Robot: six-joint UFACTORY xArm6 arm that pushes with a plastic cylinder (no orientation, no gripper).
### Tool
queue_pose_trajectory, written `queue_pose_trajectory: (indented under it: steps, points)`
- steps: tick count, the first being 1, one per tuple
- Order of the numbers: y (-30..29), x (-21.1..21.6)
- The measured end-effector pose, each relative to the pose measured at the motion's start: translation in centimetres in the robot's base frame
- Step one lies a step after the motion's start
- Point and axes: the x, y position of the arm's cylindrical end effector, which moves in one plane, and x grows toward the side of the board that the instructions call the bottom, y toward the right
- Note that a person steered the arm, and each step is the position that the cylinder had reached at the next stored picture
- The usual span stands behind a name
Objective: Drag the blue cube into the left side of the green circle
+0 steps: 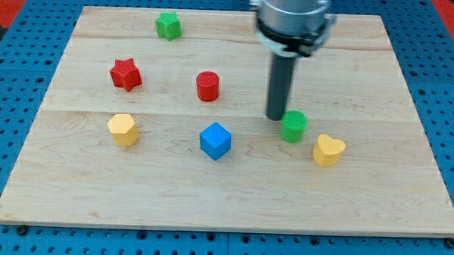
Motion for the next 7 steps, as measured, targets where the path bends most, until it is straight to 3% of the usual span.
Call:
queue_pose_trajectory:
  steps: [1, 2, 3, 5, 7]
  points:
    - [4.6, 1.5]
    - [4.7, 3.4]
    - [5.4, 0.9]
    - [-7.3, -0.3]
    - [-18.3, 1.5]
